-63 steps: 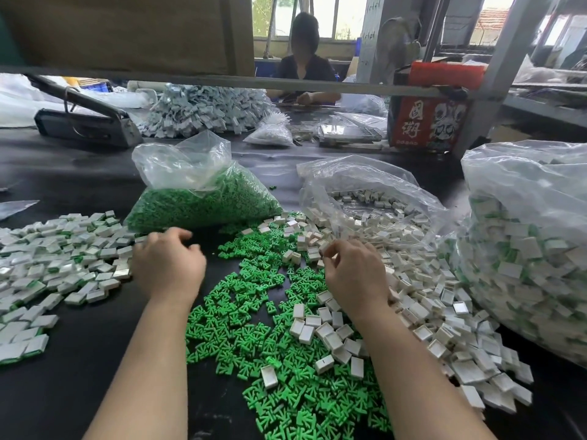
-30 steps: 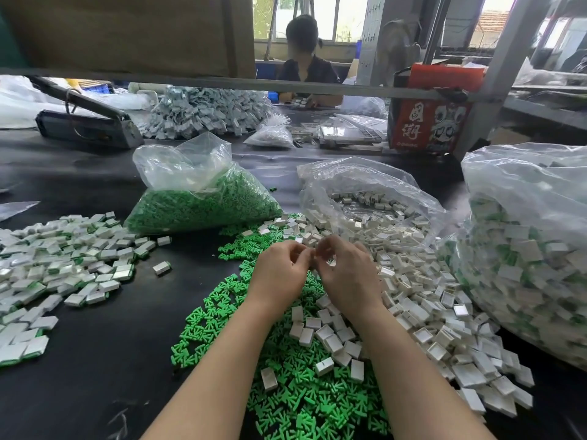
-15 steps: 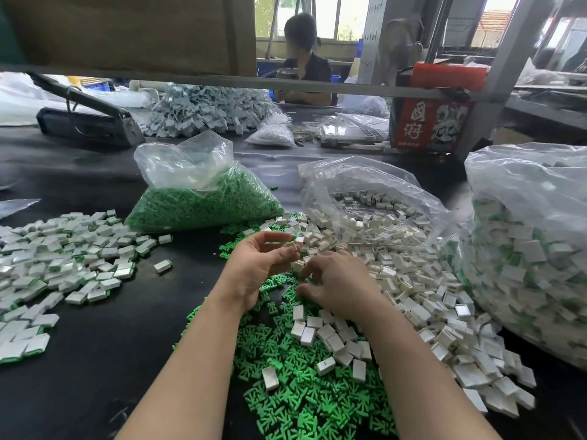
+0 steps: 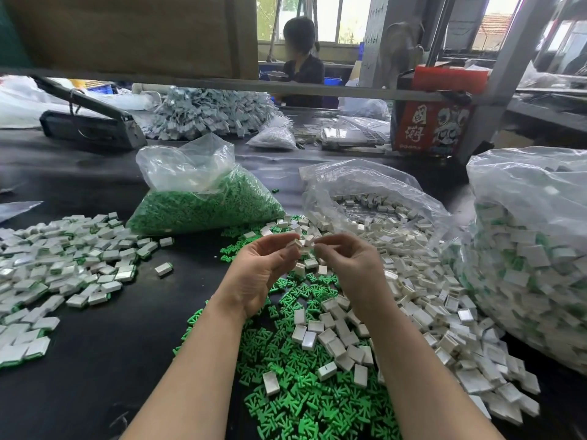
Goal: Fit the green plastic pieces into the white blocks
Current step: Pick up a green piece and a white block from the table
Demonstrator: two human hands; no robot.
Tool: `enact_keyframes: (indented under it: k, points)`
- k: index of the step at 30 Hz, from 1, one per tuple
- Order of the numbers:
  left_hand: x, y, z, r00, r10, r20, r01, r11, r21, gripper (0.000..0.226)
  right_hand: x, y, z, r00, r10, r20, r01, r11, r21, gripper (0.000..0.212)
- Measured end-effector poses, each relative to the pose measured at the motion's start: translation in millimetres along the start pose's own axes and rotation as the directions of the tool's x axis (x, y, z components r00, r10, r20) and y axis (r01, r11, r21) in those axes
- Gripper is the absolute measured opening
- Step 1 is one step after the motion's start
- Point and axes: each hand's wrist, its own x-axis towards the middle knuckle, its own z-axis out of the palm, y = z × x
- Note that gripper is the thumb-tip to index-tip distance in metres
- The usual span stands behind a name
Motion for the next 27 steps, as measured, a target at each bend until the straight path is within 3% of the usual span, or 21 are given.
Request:
enact_keyframes:
  k: [3, 9, 17, 27]
  points:
    - [0, 1, 4, 1.0, 0.014, -0.023, -0.013, 0.999, 0.036, 0.019, 1, -3, -2, 0.999, 0.021, -0.041, -0.014, 0.987, 0.161, 0.011]
    - [-1, 1, 11, 0.999, 0.024, -0.043, -0.019, 0.994, 0.104, 0.024, 1, -2, -2, 0.997, 0.017, -0.076, 0.002, 0.971, 0.239, 0.016]
    - [-2, -1, 14, 0.999, 0.052, -0.011, -0.049, 0.985, 0.165, 0.029, 1, -2, 3, 0.995, -0.04, -0.086, 0.057, 0.979, 0.197, 0.009]
    - [-1, -1, 15, 0.991, 0.13, -0.03, -0.119, 0.964, 0.236, 0.033, 1, -1, 6, 0.98, -0.19, -0.065, 0.192, 0.981, 0.017, 0.011]
